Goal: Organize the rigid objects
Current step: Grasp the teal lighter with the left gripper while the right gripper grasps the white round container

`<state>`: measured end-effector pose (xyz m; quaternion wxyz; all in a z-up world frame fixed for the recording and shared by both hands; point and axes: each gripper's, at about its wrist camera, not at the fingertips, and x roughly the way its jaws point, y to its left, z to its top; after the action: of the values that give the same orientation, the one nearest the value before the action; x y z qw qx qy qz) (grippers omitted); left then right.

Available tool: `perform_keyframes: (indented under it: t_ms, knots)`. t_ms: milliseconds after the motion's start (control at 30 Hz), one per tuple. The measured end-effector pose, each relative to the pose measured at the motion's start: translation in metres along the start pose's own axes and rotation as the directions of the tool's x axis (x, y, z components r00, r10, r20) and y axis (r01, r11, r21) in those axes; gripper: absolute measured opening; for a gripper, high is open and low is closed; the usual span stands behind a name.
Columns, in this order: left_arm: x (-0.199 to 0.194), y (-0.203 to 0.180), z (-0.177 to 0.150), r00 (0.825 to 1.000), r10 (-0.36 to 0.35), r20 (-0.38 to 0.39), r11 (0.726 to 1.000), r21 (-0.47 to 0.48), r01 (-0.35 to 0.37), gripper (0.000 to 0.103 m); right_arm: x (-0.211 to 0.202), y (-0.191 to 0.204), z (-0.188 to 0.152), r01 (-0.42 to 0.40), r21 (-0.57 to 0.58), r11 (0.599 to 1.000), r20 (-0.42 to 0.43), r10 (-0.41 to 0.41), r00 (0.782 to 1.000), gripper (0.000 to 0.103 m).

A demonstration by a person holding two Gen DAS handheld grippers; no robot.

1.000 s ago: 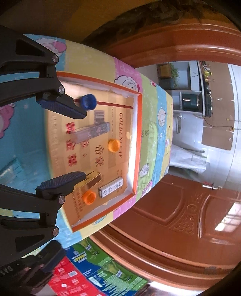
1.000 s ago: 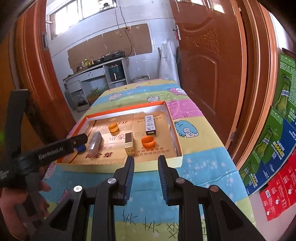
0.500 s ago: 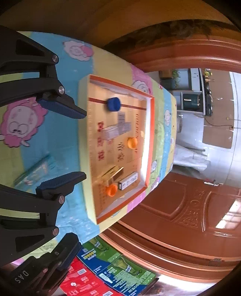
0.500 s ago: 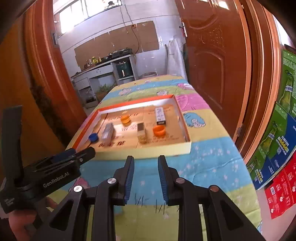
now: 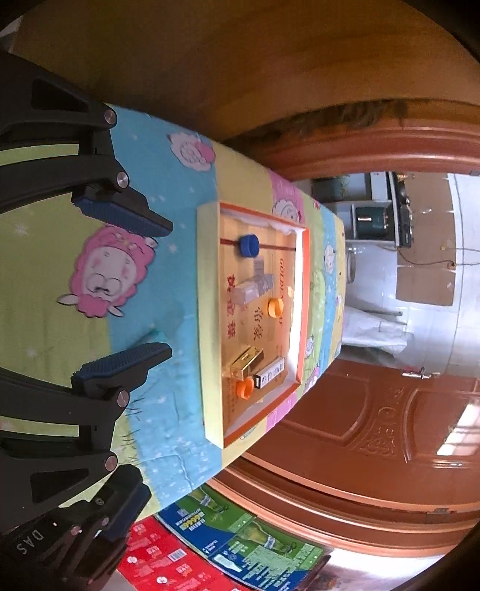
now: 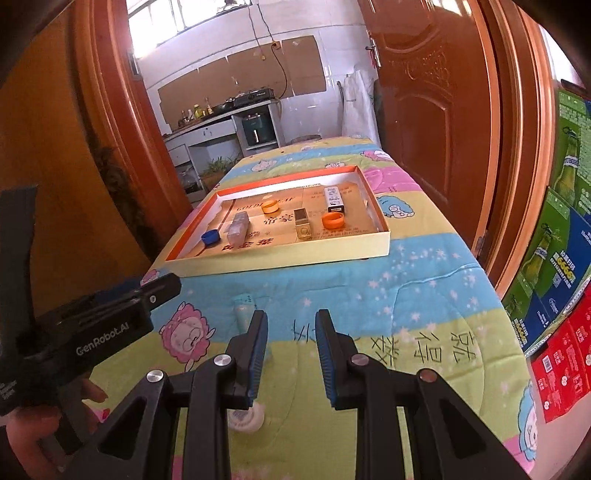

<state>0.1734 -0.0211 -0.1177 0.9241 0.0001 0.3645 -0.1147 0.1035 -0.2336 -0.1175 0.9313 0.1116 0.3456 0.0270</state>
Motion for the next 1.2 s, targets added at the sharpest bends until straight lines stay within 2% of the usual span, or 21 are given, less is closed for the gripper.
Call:
perform_keyframes:
  t_ms: [233,400,500,567,900,1200]
  knots:
    - [-0.023,0.006,-0.019,1.0,0.021,-0.009,1.0,-0.003,-0.022,0.062,-0.014,0.011,-0.014,-0.011,-0.024,1.0,-0.01,0.01,1.0,0.027]
    - [-0.03,0.015,-0.032,0.999,0.04,-0.009,0.999,-0.02,-0.04,0.062,-0.008,0.024,-0.027,-0.04,-0.065,0.997,-0.06,0.036,0.998,0.028]
    - [-0.026,0.019,-0.039,0.998,0.052,-0.023,0.998,-0.021,-0.053,0.062,0.004,0.034,-0.038,-0.069,-0.101,0.993,-0.119,0.056,0.991,0.035]
    - [-0.025,0.02,-0.041,0.998,0.055,-0.027,0.998,-0.022,-0.056,0.062,0.013,0.04,-0.043,-0.08,-0.117,0.99,-0.153,0.061,0.986,0.046]
    - [-0.019,0.025,-0.043,0.998,0.058,-0.029,0.998,-0.033,-0.059,0.062,0.034,0.041,-0.055,-0.064,-0.14,0.988,-0.204,0.034,0.978,0.047]
    - [-0.011,0.018,-0.045,0.998,0.05,-0.046,0.999,-0.014,-0.051,0.062,0.038,0.044,-0.057,-0.055,-0.178,0.983,-0.193,0.02,0.981,0.045]
